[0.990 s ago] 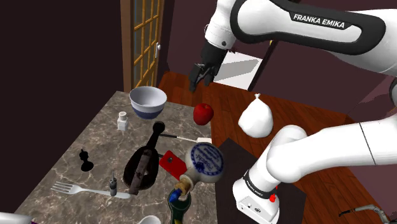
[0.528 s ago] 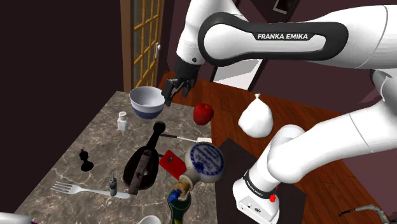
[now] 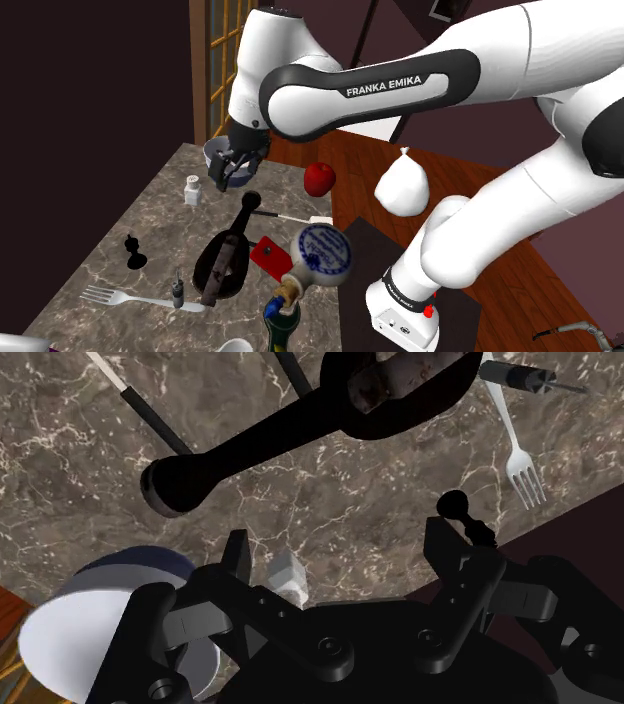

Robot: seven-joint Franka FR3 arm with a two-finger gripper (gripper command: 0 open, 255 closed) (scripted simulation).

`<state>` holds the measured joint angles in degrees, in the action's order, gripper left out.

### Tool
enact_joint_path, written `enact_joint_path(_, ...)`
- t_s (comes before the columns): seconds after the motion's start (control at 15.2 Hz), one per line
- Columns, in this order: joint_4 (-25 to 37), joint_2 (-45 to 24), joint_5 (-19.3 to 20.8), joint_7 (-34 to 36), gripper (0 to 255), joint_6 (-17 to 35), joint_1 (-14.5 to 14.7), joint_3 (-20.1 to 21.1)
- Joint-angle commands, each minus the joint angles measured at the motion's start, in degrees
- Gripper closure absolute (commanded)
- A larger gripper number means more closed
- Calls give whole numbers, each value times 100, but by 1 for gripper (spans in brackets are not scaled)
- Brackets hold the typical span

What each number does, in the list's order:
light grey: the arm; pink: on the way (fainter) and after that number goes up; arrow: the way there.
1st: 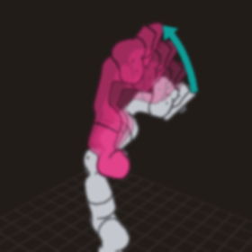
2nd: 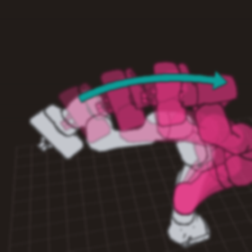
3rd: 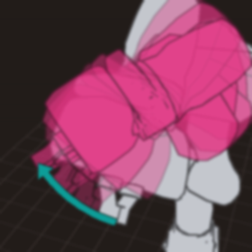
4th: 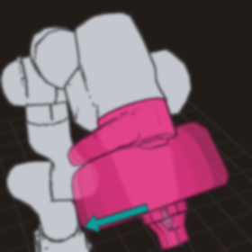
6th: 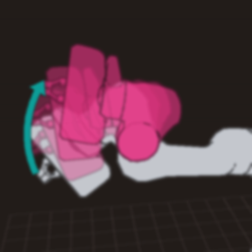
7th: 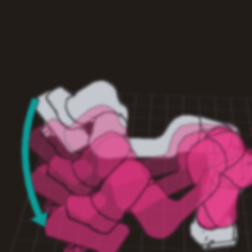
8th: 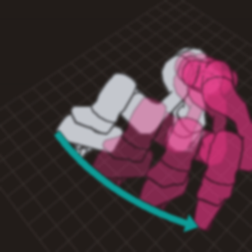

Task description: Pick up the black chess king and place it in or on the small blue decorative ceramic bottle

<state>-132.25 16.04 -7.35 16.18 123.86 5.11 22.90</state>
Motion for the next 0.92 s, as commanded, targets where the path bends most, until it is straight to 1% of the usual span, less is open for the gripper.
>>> enact_joint_path(0.0, 253, -480, 183, 233, 0, 233, -6, 190)
enact_joint_path(0.2, 568, -1112, 525, 616, 0, 524, 32, 426)
enact_joint_path(0.46, 1088, -2005, 1137, 1191, 0, 803, 174, 627)
enact_joint_path(0.66, 1557, -2691, 1644, 1618, 0, 918, 385, 661)
enact_joint_path(0.86, 2095, -3369, 2110, 1984, 0, 958, 686, 597)
